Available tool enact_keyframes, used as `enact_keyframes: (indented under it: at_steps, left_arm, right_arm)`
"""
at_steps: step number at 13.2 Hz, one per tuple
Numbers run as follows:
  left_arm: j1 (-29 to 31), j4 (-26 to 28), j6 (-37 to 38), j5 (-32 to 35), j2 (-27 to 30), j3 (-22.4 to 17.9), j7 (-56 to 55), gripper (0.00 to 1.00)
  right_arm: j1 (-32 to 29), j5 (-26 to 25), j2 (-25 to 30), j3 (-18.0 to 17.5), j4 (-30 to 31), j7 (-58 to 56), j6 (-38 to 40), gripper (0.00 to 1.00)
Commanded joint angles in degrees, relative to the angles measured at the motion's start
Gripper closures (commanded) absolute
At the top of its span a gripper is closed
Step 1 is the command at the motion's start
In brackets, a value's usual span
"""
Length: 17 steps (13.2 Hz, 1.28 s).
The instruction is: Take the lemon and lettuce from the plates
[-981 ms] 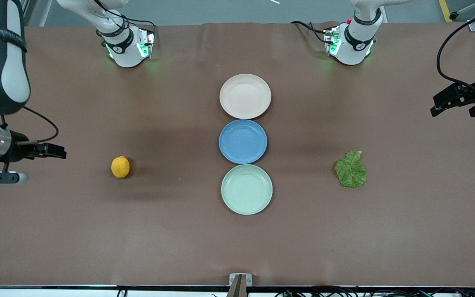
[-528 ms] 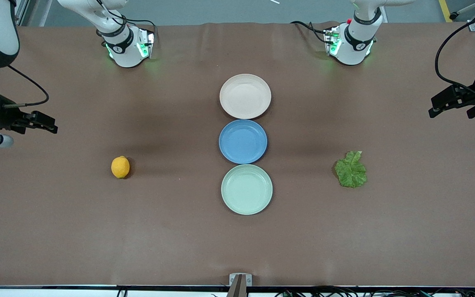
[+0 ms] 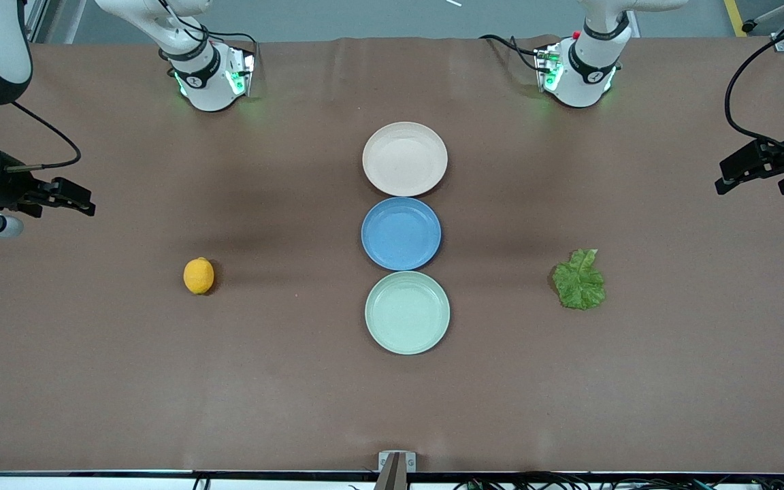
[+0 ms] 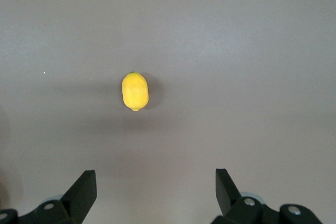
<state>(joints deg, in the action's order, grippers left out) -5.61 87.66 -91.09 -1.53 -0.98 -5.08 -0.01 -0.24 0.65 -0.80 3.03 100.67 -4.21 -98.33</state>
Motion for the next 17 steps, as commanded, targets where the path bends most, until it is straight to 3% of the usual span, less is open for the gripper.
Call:
enact_keyframes:
  at_steps: [1,4,8,17]
  left_arm:
    - [-0.02,-1.26,0.74,0.21,-0.43,-0.2,0.97,0.0]
    - [0.42,-1.26,0.65,0.21,-0.34,-0.02,0.98,0.0]
    - [4.9,-1.26,0.38,0.21,-0.34,4.9,1.15,0.0]
    - [4.9,-1.53,0.38,0.38,-0.43,4.81,1.24,0.0]
  right_arm:
    - [-0.73,-0.83,2.21,-0.92,1.9,-0.8,0.07,0.0]
    - [-0.29,-2.14,3.79,-1.01,1.99,-1.41,1.29,0.0]
    - [0.32,-2.41,5.46,-0.92,2.08,-0.98,2.7,0.0]
    - [0.06,-1.53,7.83,-0.65,5.85,-1.15,-0.19,0.0]
